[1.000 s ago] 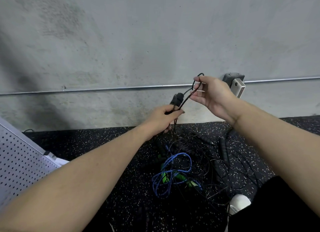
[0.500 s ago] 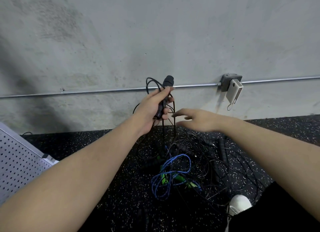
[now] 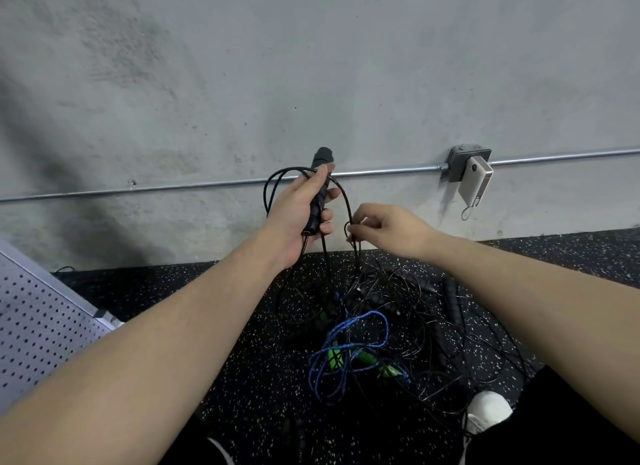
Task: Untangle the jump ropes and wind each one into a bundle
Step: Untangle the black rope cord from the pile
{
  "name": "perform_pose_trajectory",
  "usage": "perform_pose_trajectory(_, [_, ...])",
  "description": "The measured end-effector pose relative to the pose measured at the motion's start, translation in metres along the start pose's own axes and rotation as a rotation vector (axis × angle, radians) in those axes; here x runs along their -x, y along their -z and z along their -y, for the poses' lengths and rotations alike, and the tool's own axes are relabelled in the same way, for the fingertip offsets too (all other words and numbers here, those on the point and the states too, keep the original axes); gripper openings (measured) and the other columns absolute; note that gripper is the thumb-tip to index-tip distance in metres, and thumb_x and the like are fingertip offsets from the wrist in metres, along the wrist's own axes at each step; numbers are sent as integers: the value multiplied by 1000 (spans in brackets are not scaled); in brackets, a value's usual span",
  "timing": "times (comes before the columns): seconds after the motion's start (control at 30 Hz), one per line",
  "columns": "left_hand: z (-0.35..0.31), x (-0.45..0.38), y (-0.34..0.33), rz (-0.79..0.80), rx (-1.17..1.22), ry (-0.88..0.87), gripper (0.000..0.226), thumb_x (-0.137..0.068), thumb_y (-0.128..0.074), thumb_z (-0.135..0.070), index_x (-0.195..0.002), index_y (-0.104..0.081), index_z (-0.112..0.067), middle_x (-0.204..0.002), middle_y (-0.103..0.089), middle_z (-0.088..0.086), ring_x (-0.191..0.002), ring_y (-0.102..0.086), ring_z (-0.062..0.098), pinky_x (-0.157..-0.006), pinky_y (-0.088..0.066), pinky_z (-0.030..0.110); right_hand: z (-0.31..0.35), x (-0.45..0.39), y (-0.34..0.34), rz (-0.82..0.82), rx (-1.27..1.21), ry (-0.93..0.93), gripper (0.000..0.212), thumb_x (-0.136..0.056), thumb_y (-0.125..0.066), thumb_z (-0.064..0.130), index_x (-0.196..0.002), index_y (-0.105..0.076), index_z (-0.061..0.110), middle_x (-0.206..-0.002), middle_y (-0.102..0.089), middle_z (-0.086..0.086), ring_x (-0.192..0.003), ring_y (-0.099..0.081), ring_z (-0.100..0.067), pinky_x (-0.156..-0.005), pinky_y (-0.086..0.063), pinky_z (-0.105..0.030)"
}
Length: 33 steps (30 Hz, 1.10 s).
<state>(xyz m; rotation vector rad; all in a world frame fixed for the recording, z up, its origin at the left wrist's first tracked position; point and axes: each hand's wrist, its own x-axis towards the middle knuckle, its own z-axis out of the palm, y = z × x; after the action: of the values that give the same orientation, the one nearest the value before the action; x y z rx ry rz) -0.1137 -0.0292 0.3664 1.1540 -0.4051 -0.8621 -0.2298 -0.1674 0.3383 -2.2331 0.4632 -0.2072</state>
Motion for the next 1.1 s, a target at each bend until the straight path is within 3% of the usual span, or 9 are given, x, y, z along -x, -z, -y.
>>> perform_pose_trajectory(0.1, [7,-2,6,-101,-163,-33,27,-97,-66,-42,-117,-70,-25,-98,-64,6,-55,-49,12,-47,-40,26,4,1,1,-31,-146,-13,10,-97,-65,20,-87,-63,17,-79,-77,3,-83,-73,-30,-77,-57,-49])
perform_pose_trajectory(0.17, [12,-2,7,-105,-231,-28,28,-96,-66,-45,-115,-71,-26,-99,-63,6,-56,-49,13,-49,-41,27,10,0,7,-57,-244,-12,10,-97,-64,16,-88,-62,13,-78,-77,-3,-78,-73,-32,-82,-58,-51])
perform_pose_trajectory(0.3, [29,-1,3,-37,-437,-28,13,-97,-66,-39,-101,-72,-28,-96,-66,3,-55,-49,13,-49,-43,27,25,0,15,-152,-448,-30,9,-96,-64,9,-88,-60,9,-67,-72,-3,-58,-66,-19,-64,-62,-37])
perform_pose_trajectory(0.43, [38,-2,-6,26,-393,1,20,-98,-63,-43,-96,-69,-24,-93,-63,4,-55,-49,14,-45,-40,27,35,0,21,-245,-572,-19,11,-95,-64,8,-84,-61,10,-61,-67,1,-53,-63,-17,-52,-58,-28])
perform_pose_trajectory(0.6, [49,-1,-8,108,-601,-39,7,-95,-70,-35,-101,-72,-31,-90,-66,7,-57,-53,16,-48,-44,27,40,3,35,-321,-756,-55,13,-98,-60,12,-85,-57,15,-69,-71,-3,-49,-61,-15,-48,-53,-23])
perform_pose_trajectory(0.8, [45,-3,-14,57,-507,-72,8,-99,-67,-28,-92,-69,-24,-83,-65,-4,-50,-48,16,-44,-39,27,33,5,42,-302,-928,-137,17,-100,-59,33,-103,-58,16,-88,-76,-6,-62,-67,-19,-52,-56,-28])
perform_pose_trajectory(0.87, [43,-2,-18,51,-449,-44,6,-99,-67,-26,-95,-69,-22,-86,-64,-1,-51,-49,13,-42,-40,26,27,7,43,-235,-851,-203,27,-104,-48,38,-111,-55,13,-93,-76,-10,-64,-67,-22,-56,-58,-33])
perform_pose_trajectory(1.0, [35,3,-22,58,-330,-26,8,-99,-66,-23,-102,-69,-16,-86,-62,1,-51,-49,11,-42,-39,23,8,10,33,-167,-399,-140,11,-101,-47,12,-103,-58,17,-90,-70,-7,-79,-63,-23,-61,-61,-36])
perform_pose_trajectory(1.1, [26,4,-23,53,-205,-33,9,-98,-66,-22,-103,-72,-16,-83,-61,0,-51,-49,11,-41,-38,23,-2,8,33,-35,-206,-45,19,-100,-51,15,-112,-59,28,-107,-70,3,-102,-65,-17,-88,-57,-36])
